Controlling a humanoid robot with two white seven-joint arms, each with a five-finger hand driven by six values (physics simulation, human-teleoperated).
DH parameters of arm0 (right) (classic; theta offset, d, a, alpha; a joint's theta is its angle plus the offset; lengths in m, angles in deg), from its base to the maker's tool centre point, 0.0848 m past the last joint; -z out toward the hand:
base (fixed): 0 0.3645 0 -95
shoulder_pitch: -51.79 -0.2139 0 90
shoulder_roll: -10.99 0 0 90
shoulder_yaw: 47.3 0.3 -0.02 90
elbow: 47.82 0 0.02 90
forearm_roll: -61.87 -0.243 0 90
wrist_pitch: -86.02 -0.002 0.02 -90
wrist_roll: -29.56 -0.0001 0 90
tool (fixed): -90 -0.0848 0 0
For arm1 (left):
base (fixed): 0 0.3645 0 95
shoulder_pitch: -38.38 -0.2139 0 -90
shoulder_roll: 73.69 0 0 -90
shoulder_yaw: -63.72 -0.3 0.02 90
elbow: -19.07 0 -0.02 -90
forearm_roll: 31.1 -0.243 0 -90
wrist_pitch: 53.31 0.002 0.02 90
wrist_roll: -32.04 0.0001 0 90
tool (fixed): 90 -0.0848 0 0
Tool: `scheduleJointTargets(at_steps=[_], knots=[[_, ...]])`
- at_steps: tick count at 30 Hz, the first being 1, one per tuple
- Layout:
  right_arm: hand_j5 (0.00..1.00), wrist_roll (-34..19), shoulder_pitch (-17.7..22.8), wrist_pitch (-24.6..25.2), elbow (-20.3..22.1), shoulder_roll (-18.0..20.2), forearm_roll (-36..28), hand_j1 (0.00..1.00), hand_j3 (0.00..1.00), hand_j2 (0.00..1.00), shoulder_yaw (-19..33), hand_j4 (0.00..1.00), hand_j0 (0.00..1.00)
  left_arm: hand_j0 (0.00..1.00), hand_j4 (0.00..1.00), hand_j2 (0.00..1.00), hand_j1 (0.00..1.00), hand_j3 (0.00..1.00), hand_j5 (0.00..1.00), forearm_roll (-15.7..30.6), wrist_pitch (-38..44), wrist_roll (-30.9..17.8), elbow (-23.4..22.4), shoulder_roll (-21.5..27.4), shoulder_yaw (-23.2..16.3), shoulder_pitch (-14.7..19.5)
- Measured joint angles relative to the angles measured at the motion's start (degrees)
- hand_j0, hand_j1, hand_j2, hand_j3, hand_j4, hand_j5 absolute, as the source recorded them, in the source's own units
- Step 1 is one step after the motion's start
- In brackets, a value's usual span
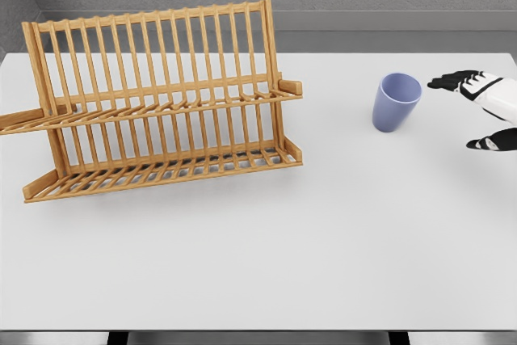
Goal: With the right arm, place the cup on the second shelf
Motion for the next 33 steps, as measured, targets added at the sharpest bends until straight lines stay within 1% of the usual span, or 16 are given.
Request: scheduleJointTargets(at_steps=[5, 7, 8, 9, 11, 13, 14, 15, 16, 17, 19, 22, 23, 26, 30, 33], knots=[[1.0, 0.49, -0.35, 0.0, 0.72, 0.22, -0.31, 1.0, 1.0, 1.0, 0.39, 1.0, 1.0, 1.0, 1.0, 1.0, 1.0, 1.0, 1.0, 0.0, 0.0, 0.0, 0.01, 0.0, 0.0, 0.0], [1.0, -0.11, -0.53, 0.0, 1.85, 1.36, -0.37, 1.0, 1.0, 1.0, 0.52, 1.0, 1.0, 1.0, 1.0, 1.0, 1.0, 1.0, 1.0, 0.0, 0.0, 0.0, 0.0, 0.0, 0.0, 0.0], [1.0, -2.27, -1.23, 0.01, 2.22, 2.18, -0.41, 1.0, 1.0, 1.0, 0.73, 1.0, 1.0, 1.0, 1.0, 1.0, 1.0, 1.0, 1.0, 0.01, 0.0, 0.0, 0.02, 0.0, 0.0, 0.0], [1.0, -6.62, -4.53, -0.08, 2.59, 2.51, -0.07, 1.0, 1.0, 1.0, 1.03, 1.0, 1.0, 1.0, 1.0, 1.0, 1.0, 1.0, 1.0, 0.01, 0.0, 0.0, 0.03, 0.0, 0.01, 0.0], [1.0, -14.48, -7.64, 0.01, 3.18, 2.78, -0.66, 1.0, 1.0, 1.0, 1.45, 1.0, 1.0, 1.0, 1.0, 1.0, 1.0, 1.0, 1.0, 0.0, 0.0, -0.01, 0.01, 0.0, 0.0, 0.0], [1.0, -18.55, -9.23, -0.02, 3.39, 2.66, -0.68, 1.0, 1.0, 1.0, 1.3, 1.0, 1.0, 1.0, 1.0, 1.0, 1.0, 1.0, 1.0, 0.0, 0.0, 0.0, 0.0, 0.0, 0.0, 0.0], [1.0, -19.8, -10.81, -0.02, 3.42, 2.52, -0.63, 1.0, 1.0, 1.0, 0.74, 1.0, 1.0, 1.0, 1.0, 1.0, 1.0, 1.0, 1.0, 0.0, 0.0, 0.0, -0.01, 0.0, 0.0, 0.0], [1.0, -20.89, -14.42, -0.21, 3.28, 2.11, -0.12, 1.0, 1.0, 1.0, -0.53, 1.0, 1.0, 1.0, 1.0, 1.0, 1.0, 1.0, 1.0, 0.0, 0.0, -0.01, 0.0, 0.0, 0.01, 0.0], [1.0, -21.87, -17.28, -0.19, 2.84, 1.55, -0.07, 1.0, 1.0, 1.0, -2.28, 1.0, 1.0, 1.0, 1.0, 1.0, 1.0, 1.0, 1.0, 0.0, 0.0, -0.01, 0.0, 0.0, 0.01, 0.0], [1.0, -22.55, -21.7, 0.06, 1.97, 0.74, -0.48, 1.0, 1.0, 1.0, -4.41, 1.0, 1.0, 1.0, 1.0, 1.0, 1.0, 1.0, 1.0, 0.01, 0.0, 0.0, 0.0, 0.0, 0.01, 0.0], [1.0, -23.47, -24.87, -0.01, 0.48, -0.96, -0.22, 1.0, 1.0, 1.0, -7.95, 1.0, 1.0, 1.0, 1.0, 1.0, 1.0, 1.0, 1.0, 0.0, 0.0, 0.0, 0.01, 0.0, 0.0, 0.0], [1.0, -24.08, -28.21, -0.04, -0.72, -3.27, -0.05, 1.0, 1.0, 1.0, -11.68, 1.0, 1.0, 1.0, 1.0, 1.0, 1.0, 1.0, 1.0, 0.0, 0.0, 0.0, 0.0, 0.0, 0.0, 0.0], [1.0, -24.18, -30.06, -0.04, -1.39, -4.09, 0.04, 1.0, 1.0, 1.0, -12.81, 1.0, 1.0, 1.0, 1.0, 1.0, 1.0, 1.0, 1.0, 0.0, 0.0, 0.0, 0.01, 0.0, 0.0, 0.0], [1.0, -24.34, -34.98, -0.01, -5.02, -7.11, 0.18, 1.0, 1.0, 1.0, -16.62, 1.0, 1.0, 1.0, 1.0, 1.0, 1.0, 1.0, 1.0, 0.0, 0.0, -0.01, 0.02, 0.0, 0.0, 0.0], [1.0, -24.42, -36.04, -0.08, -9.76, -9.91, 0.63, 1.0, 1.0, 1.0, -21.82, 1.0, 1.0, 1.0, 1.0, 1.0, 1.0, 1.0, 1.0, 0.0, 0.0, 0.0, 0.01, 0.0, 0.0, 0.0], [1.0, -24.44, -36.65, -0.1, -12.33, -10.81, 1.29, 1.0, 1.0, 1.0, -23.65, 1.0, 1.0, 1.0, 1.0, 1.0, 1.0, 1.0, 1.0, 0.0, 0.0, -0.01, 0.0, 0.0, 0.0, 0.0]])
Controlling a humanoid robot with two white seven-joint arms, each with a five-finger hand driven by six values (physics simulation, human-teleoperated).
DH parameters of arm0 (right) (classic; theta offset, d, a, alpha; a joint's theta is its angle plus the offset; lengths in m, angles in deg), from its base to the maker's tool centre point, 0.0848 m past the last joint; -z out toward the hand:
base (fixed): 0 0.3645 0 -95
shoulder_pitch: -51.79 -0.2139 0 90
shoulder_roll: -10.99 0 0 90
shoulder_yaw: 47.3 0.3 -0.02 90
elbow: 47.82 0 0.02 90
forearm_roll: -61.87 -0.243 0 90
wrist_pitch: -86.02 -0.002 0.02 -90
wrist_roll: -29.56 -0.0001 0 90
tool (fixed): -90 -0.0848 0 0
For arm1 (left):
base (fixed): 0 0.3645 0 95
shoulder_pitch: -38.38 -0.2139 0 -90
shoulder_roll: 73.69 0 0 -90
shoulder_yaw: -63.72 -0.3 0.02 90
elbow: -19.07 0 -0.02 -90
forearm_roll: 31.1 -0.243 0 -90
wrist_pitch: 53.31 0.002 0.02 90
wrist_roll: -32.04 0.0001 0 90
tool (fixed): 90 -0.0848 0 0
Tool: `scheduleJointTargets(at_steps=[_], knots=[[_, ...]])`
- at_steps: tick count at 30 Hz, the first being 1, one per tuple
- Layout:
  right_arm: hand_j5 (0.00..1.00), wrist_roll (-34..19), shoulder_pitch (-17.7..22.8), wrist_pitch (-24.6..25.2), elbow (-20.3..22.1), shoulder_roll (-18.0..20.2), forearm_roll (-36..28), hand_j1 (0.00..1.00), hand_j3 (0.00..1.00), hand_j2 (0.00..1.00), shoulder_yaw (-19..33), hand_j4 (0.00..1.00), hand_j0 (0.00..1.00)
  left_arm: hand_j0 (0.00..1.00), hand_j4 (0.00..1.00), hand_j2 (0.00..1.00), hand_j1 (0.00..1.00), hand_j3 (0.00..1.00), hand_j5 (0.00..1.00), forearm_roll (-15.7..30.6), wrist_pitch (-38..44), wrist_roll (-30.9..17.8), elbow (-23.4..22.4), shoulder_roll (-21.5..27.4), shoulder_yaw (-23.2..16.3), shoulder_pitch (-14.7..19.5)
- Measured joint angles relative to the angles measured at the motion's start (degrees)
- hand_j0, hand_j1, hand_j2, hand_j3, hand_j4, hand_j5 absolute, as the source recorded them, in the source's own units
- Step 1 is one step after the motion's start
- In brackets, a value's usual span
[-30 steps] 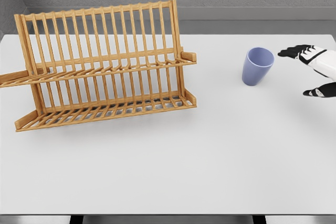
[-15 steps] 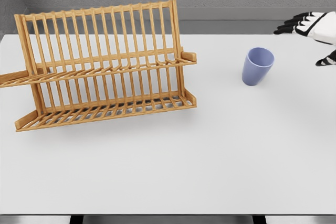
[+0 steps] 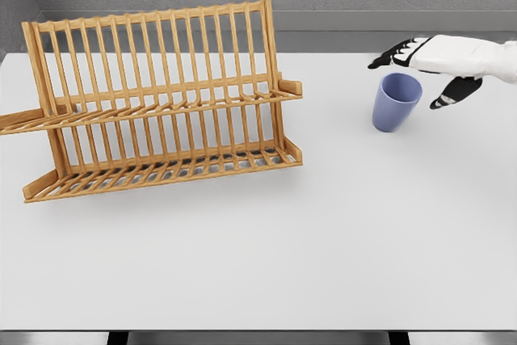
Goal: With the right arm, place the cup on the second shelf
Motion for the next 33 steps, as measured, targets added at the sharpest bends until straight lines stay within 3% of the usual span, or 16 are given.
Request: scheduleJointTargets(at_steps=[5, 8, 13, 22, 30, 31, 32, 33], knots=[[1.0, -0.01, -0.35, 0.0, -4.0, -1.58, 0.71, 1.0, 1.0, 1.0, -2.34, 1.0, 1.0, 1.0, 1.0, 1.0, 1.0, 1.0, 1.0, 0.0, 0.0, -0.01, 0.0, 0.0, 0.0, 0.0], [1.0, 0.0, -3.43, 0.04, -7.69, -3.28, 0.75, 1.0, 1.0, 1.0, -4.47, 1.0, 1.0, 1.0, 1.0, 1.0, 1.0, 1.0, 1.0, 0.0, 0.0, -0.01, -0.01, 0.0, 0.0, 0.0], [1.0, -0.01, -4.13, 0.01, -12.3, -5.67, 1.38, 1.0, 1.0, 1.0, -6.32, 1.0, 1.0, 1.0, 1.0, 1.0, 1.0, 1.0, 1.0, 0.0, 0.0, 0.01, 0.0, 0.0, 0.0, 0.0], [1.0, 0.0, -5.98, 0.02, -17.76, -8.21, 2.3, 1.0, 1.0, 1.0, -8.63, 1.0, 1.0, 1.0, 1.0, 1.0, 1.0, 1.0, 1.0, -0.01, 0.0, 0.0, 0.0, 0.0, 0.0, 0.0], [1.0, -0.01, -6.59, 0.01, -19.93, -10.06, 2.37, 1.0, 1.0, 1.0, -9.37, 1.0, 1.0, 1.0, 1.0, 1.0, 1.0, 1.0, 1.0, -0.01, 0.0, 0.0, 0.0, 0.0, 0.0, 0.0], [0.99, -0.01, -6.59, 0.01, -19.99, -10.13, 2.37, 0.99, 0.99, 0.99, -9.4, 0.99, 0.99, 1.0, 1.0, 1.0, 1.0, 1.0, 1.0, -0.01, 0.0, 0.0, 0.0, 0.0, 0.0, 0.0], [0.8, 0.0, -6.59, 0.01, -20.02, -10.18, 2.37, 0.8, 0.8, 0.8, -9.45, 0.8, 0.8, 1.0, 1.0, 1.0, 1.0, 1.0, 1.0, 0.0, 0.0, 0.01, 0.0, 0.0, 0.01, 0.0], [0.74, 0.0, -6.59, 0.01, -20.03, -10.22, 2.37, 0.74, 0.74, 0.74, -9.49, 0.74, 0.74, 1.0, 1.0, 1.0, 1.0, 1.0, 1.0, 0.0, 0.0, 0.0, -0.01, 0.0, 0.01, 0.0]])
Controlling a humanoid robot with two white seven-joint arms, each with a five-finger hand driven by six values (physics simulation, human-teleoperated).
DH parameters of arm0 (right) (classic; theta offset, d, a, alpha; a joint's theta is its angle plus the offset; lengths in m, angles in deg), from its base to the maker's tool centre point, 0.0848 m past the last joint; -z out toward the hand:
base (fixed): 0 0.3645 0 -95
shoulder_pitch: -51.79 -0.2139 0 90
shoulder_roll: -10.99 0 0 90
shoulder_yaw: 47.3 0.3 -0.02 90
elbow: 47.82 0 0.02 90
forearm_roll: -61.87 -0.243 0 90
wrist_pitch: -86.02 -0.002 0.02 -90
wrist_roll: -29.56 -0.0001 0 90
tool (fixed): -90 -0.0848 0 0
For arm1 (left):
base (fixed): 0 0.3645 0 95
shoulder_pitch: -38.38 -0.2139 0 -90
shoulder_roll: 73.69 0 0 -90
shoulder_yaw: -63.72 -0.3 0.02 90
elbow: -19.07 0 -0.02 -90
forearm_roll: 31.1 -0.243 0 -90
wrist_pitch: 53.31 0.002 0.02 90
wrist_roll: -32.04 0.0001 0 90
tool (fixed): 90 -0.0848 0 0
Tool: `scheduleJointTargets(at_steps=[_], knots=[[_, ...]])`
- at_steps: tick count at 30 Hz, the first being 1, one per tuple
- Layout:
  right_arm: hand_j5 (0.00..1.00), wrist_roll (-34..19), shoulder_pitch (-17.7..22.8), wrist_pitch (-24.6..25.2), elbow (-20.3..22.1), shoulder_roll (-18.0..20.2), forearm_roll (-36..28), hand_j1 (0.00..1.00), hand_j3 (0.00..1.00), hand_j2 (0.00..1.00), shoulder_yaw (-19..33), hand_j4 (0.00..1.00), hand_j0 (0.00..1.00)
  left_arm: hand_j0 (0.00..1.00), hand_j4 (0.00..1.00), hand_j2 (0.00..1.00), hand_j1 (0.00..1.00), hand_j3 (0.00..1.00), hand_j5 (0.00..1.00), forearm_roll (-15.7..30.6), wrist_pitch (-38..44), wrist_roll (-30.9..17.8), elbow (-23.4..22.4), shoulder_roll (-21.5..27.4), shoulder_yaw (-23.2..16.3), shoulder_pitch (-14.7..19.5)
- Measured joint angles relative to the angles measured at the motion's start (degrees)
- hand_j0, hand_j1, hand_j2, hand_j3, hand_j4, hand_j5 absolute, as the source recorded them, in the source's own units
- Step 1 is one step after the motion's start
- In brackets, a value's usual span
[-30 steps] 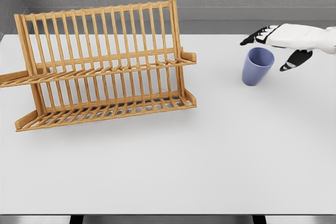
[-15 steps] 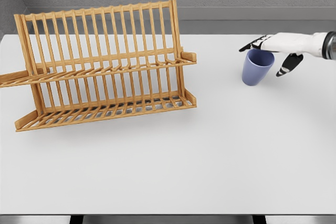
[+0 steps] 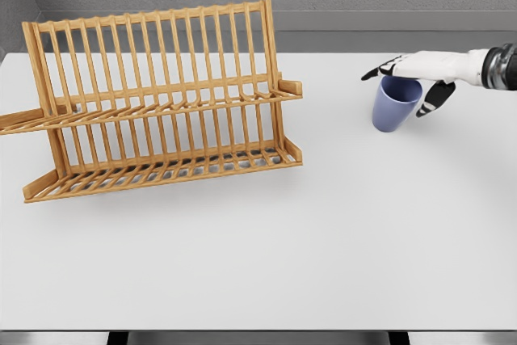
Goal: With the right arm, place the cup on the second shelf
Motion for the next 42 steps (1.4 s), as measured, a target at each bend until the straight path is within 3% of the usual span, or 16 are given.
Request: scheduleJointTargets(at_steps=[5, 6, 20, 28, 42], knots=[[0.73, -0.13, 0.0, 0.05, -0.01, -0.03, -0.1, 0.73, 0.73, 0.73, -0.5, 0.73, 0.73, 1.0, 1.0, 1.0, 1.0, 1.0, 1.0, 0.0, 0.0, 0.01, 0.02, 0.0, 0.01, 0.0], [0.69, -0.16, 0.0, 0.06, -0.01, -0.03, -0.14, 0.69, 0.69, 0.69, -0.58, 0.69, 0.69, 1.0, 1.0, 1.0, 1.0, 1.0, 1.0, -0.01, 0.0, 0.01, 0.01, 0.0, 0.01, 0.0], [0.69, -0.01, -1.32, -0.02, 0.75, 0.26, 0.02, 0.69, 0.69, 0.69, -0.06, 0.69, 0.69, 1.0, 1.0, 1.0, 1.0, 1.0, 1.0, 0.01, 0.0, 0.0, 0.0, 0.0, 0.0, 0.0], [0.69, -0.02, -1.41, -0.04, 3.75, 0.77, -0.02, 0.69, 0.69, 0.69, 2.18, 0.69, 0.69, 1.0, 1.0, 1.0, 1.0, 1.0, 1.0, 0.0, 0.0, 0.01, -0.01, 0.0, 0.0, 0.0], [0.69, -0.01, -0.7, -0.03, 13.2, 3.47, -0.04, 0.69, 0.69, 0.69, 8.68, 0.69, 0.69, 1.0, 1.0, 1.0, 1.0, 1.0, 1.0, 0.0, 0.0, 0.01, -0.01, 0.0, 0.0, 0.0]])
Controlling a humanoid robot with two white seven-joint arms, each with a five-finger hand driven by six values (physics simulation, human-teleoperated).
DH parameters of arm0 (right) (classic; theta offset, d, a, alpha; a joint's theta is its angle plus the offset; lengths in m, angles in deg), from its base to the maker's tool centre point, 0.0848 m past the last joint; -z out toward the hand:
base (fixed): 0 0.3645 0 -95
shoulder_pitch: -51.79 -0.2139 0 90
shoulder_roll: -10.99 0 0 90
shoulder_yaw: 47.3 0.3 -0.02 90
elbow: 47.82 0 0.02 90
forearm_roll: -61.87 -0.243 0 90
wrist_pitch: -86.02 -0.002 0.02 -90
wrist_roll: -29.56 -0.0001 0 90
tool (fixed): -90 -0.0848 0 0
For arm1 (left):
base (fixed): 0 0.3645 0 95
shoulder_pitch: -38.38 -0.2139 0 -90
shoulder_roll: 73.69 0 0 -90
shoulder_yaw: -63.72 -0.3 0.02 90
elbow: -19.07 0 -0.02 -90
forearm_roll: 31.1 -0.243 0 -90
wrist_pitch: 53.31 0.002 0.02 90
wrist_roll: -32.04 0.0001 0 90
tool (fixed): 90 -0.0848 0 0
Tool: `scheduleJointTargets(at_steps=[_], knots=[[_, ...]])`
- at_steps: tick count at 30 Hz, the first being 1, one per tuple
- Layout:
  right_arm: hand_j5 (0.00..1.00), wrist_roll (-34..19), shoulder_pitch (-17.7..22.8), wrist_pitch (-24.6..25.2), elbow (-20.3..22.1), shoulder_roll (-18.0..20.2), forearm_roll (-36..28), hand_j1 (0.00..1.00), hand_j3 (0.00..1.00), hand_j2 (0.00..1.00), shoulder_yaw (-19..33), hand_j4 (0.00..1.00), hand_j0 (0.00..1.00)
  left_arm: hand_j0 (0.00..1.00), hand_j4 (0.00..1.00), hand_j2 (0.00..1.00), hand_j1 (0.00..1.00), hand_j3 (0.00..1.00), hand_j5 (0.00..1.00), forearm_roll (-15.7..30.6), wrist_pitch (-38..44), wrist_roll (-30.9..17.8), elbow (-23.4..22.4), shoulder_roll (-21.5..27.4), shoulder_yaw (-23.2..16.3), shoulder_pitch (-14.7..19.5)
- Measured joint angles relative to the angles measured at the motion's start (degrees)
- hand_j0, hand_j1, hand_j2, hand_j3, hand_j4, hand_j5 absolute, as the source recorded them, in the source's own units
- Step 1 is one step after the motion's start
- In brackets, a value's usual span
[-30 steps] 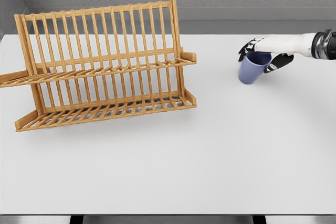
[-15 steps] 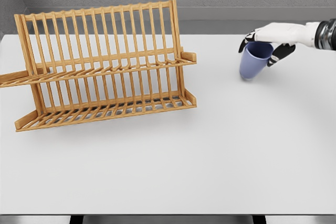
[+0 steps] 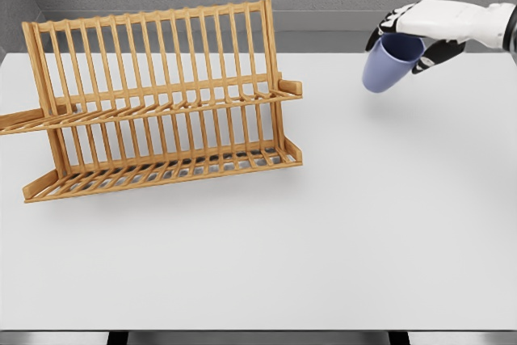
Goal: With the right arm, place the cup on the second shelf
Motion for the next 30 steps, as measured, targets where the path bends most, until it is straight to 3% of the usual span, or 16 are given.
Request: scheduleJointTargets(at_steps=[15, 30], knots=[[0.69, -0.01, -0.62, -0.01, 9.83, -0.22, -0.09, 0.69, 0.69, 0.69, 0.48, 0.69, 0.69, 1.0, 1.0, 1.0, 1.0, 1.0, 1.0, -0.01, 0.0, -0.01, 0.01, 0.0, 0.0, 0.0], [0.67, 0.0, -1.85, 0.0, 14.81, -1.31, -0.12, 0.67, 0.67, 0.67, 1.29, 0.67, 0.67, 1.0, 1.0, 1.0, 1.0, 1.0, 1.0, 0.0, 0.0, -0.02, 0.01, 0.0, 0.0, 0.0]])
